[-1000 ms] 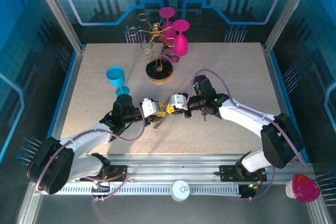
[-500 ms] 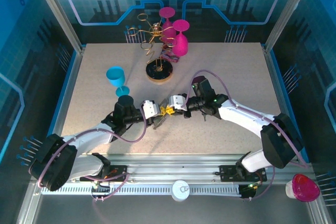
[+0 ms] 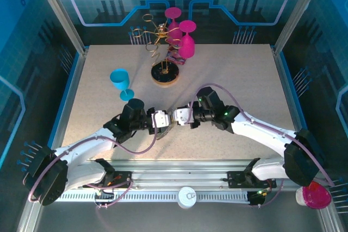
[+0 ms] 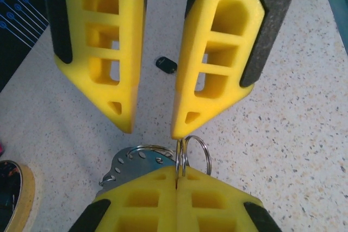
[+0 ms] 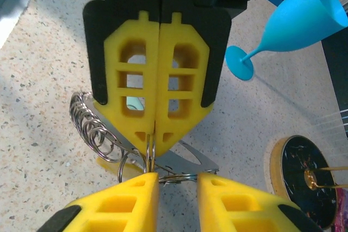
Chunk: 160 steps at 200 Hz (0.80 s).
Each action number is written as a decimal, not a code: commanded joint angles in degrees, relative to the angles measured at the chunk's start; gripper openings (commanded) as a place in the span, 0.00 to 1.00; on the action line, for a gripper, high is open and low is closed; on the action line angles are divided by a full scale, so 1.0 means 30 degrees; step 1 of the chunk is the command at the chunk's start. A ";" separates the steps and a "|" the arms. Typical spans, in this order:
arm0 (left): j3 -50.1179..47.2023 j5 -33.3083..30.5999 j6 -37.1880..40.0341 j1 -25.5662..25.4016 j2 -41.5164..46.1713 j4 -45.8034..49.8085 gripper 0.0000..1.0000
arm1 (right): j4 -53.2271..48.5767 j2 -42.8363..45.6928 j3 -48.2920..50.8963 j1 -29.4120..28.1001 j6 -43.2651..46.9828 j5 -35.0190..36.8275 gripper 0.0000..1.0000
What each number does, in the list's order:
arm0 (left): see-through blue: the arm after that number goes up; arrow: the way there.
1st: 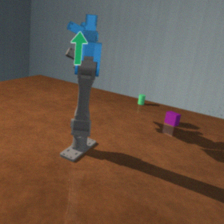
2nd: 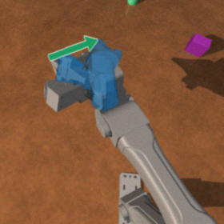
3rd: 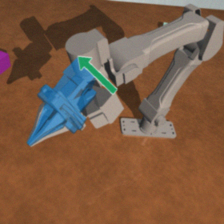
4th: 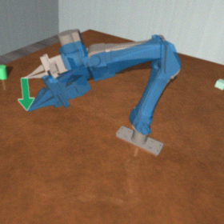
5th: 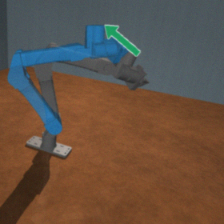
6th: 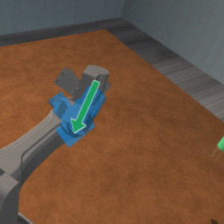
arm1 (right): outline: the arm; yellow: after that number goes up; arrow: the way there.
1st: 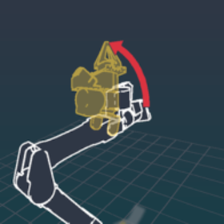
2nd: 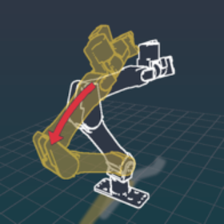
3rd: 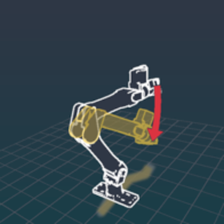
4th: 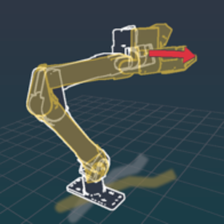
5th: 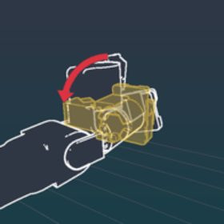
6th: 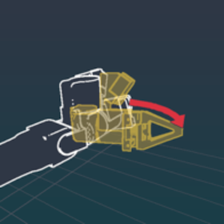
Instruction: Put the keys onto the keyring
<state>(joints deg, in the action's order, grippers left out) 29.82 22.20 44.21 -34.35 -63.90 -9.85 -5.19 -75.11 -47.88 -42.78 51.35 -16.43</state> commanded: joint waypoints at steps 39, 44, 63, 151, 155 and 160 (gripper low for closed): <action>0.0932 -0.0541 0.0621 -0.0378 0.0411 0.1382 0.00 | -0.0229 -0.0012 0.0406 -0.0445 -0.0182 -0.0322 0.26; 0.0902 -0.0569 0.0573 -0.0367 0.0413 0.1320 0.00 | -0.0164 0.0017 0.0452 -0.0445 -0.0224 -0.0380 0.26; 0.0813 -0.0637 0.0421 -0.0383 0.0416 0.1148 0.00 | 0.0568 0.0374 0.1050 -0.0253 -0.0796 -0.0707 0.26; 0.0543 -0.0075 0.0060 -0.0383 0.0498 0.0541 0.00 | 0.6527 0.0875 0.4079 0.0497 -0.4042 -0.2843 0.23; 0.0547 -0.0045 0.0060 -0.0386 0.0506 0.0597 0.00 | 0.6602 0.0783 0.4080 0.0467 -0.4065 -0.2818 0.23; 0.0573 -0.0045 0.0091 -0.0368 0.0525 0.0657 0.00 | 0.6776 0.0710 0.4065 0.0450 -0.4131 -0.2788 0.23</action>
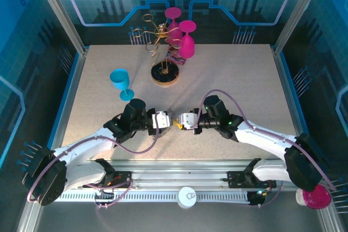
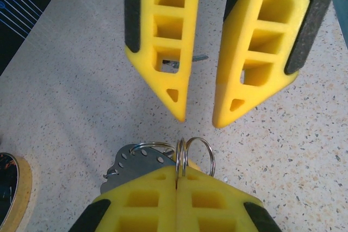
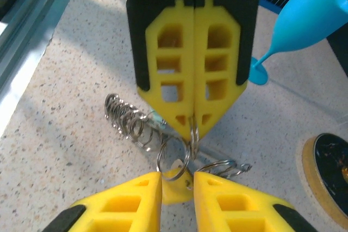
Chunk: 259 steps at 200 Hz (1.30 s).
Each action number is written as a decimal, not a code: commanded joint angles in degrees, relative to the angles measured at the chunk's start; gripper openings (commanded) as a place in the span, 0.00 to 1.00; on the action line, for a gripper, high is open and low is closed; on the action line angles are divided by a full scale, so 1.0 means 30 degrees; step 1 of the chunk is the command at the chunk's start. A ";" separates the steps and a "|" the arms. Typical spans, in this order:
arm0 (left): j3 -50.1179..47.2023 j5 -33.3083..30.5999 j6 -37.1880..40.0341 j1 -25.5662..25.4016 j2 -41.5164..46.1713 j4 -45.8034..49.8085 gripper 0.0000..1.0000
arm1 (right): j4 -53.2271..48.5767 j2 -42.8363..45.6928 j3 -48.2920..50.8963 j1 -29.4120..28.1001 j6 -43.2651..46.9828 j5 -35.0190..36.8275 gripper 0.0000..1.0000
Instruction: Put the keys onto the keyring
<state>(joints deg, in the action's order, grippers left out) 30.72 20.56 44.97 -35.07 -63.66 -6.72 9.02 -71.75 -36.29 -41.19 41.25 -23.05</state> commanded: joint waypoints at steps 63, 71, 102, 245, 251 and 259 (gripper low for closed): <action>0.0248 0.0736 -0.0049 -0.0152 0.0551 -0.0214 0.00 | 0.2799 -0.1508 -0.0115 -0.0531 -0.0819 -0.0172 0.22; 0.0248 0.0791 -0.0005 -0.0154 0.0538 -0.0171 0.00 | 0.2875 -0.1593 -0.0119 -0.0595 -0.0809 -0.0147 0.21; 0.0282 0.0824 0.0097 -0.0171 0.0592 0.0027 0.00 | 0.2971 -0.1690 -0.0183 -0.0603 -0.0890 -0.0219 0.16; -0.1361 -0.0053 -0.1419 -0.0174 0.1823 -0.1279 0.29 | 0.7165 -0.1657 0.1473 0.0451 -0.3866 -0.3327 0.00; -0.1493 -0.0063 -0.1557 -0.0147 0.1847 -0.1386 0.30 | 0.7309 -0.1685 0.1519 0.0513 -0.3957 -0.3473 0.00; -0.1625 -0.0027 -0.1686 -0.0149 0.1827 -0.1548 0.30 | 0.7453 -0.1763 0.1552 0.0577 -0.4024 -0.3728 0.00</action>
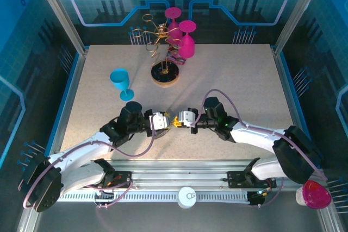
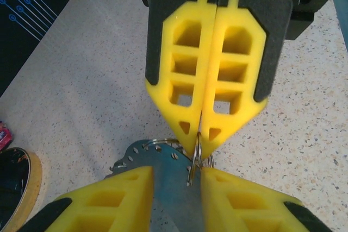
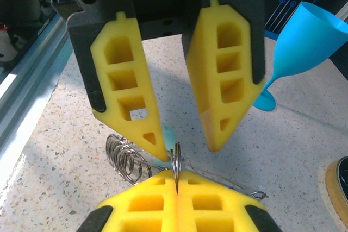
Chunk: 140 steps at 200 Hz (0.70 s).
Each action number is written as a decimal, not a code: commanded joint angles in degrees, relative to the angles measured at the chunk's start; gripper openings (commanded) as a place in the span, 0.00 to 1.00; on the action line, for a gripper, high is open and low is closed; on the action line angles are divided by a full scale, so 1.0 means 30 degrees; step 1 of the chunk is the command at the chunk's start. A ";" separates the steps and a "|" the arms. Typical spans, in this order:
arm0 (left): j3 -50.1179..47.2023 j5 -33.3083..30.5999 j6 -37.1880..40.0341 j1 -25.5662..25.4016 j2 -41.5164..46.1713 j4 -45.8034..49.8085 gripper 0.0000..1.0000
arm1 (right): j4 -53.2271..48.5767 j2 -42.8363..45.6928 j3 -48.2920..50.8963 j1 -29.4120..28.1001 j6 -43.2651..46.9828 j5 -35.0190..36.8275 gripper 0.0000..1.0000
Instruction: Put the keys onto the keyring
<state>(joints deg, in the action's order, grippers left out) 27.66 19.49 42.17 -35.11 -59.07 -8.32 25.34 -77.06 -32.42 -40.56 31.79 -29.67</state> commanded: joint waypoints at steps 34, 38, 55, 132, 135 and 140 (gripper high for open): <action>-0.0999 0.0689 -0.1115 -0.0157 -0.0014 -0.1818 0.29 | 0.2058 -0.0358 0.0100 0.0427 -0.0870 -0.2190 0.00; -0.1010 0.0747 -0.1162 -0.0161 -0.0083 -0.1896 0.29 | 0.2084 -0.0389 0.0076 0.0440 -0.0874 -0.2252 0.00; -0.1056 0.0850 -0.1245 -0.0154 -0.0374 -0.2356 0.27 | 0.2209 -0.0613 -0.0046 0.0437 -0.0900 -0.2496 0.00; -0.1419 0.1737 -0.1643 -0.0152 -0.0810 -0.4095 0.15 | 0.2628 -0.1295 -0.0260 0.0321 -0.1189 -0.2813 0.00; -0.1419 0.1763 -0.1662 -0.0138 -0.0839 -0.4136 0.15 | 0.2601 -0.1322 -0.0287 0.0282 -0.1178 -0.2819 0.00; -0.1419 0.1809 -0.1668 -0.0138 -0.0869 -0.4210 0.14 | 0.2533 -0.1370 -0.0317 0.0255 -0.1165 -0.2824 0.00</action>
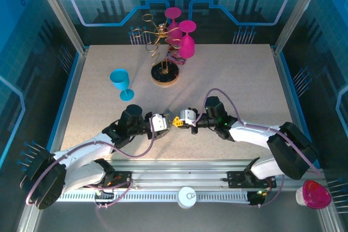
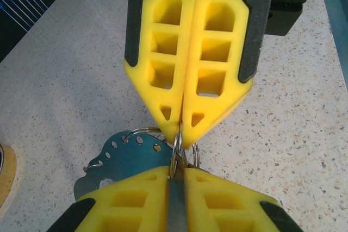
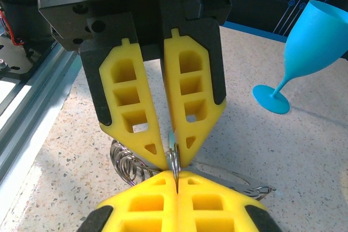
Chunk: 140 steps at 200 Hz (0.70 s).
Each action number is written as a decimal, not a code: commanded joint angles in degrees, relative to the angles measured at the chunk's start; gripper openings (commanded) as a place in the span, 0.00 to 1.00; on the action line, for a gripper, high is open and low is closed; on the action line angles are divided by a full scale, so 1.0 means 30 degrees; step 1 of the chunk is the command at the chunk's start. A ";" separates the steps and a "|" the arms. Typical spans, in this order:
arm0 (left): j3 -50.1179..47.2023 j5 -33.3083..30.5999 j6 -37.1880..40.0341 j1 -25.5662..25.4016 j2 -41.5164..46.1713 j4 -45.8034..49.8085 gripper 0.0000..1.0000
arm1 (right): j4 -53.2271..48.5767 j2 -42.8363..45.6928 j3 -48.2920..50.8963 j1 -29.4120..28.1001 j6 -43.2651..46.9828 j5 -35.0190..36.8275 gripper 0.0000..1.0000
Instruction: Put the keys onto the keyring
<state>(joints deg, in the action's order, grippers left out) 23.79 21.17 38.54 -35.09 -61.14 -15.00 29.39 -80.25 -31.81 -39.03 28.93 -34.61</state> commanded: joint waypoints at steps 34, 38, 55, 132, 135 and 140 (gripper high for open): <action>-0.0223 0.1488 -0.0596 -0.0166 -0.0351 -0.2629 0.12 | 0.0730 -0.0431 -0.0702 -0.0397 0.0053 -0.1105 0.00; -0.0222 0.1520 -0.0589 -0.0152 -0.0360 -0.2673 0.11 | 0.0701 -0.0463 -0.0739 -0.0409 0.0055 -0.1098 0.00; -0.0208 0.1575 -0.0552 -0.0149 -0.0446 -0.2674 0.04 | 0.0622 -0.0468 -0.0778 -0.0443 0.0084 -0.1146 0.00; 0.1938 -0.0810 0.1157 -0.0336 0.1247 0.3217 0.00 | -0.3060 0.2721 -0.0142 -0.0472 0.2649 0.4874 0.38; 0.2235 -0.1031 0.1203 -0.0380 0.1250 0.3782 0.00 | -0.3376 0.2923 -0.0147 -0.0454 0.2763 0.5101 0.38; 0.2647 -0.1468 0.1270 -0.0477 0.1251 0.4602 0.00 | -0.3780 0.3200 -0.0126 -0.0491 0.2913 0.5498 0.38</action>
<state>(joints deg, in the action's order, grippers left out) 25.19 20.43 39.33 -35.44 -59.11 -11.77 25.50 -75.16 -31.81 -40.07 32.91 -26.33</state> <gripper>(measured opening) 0.049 0.380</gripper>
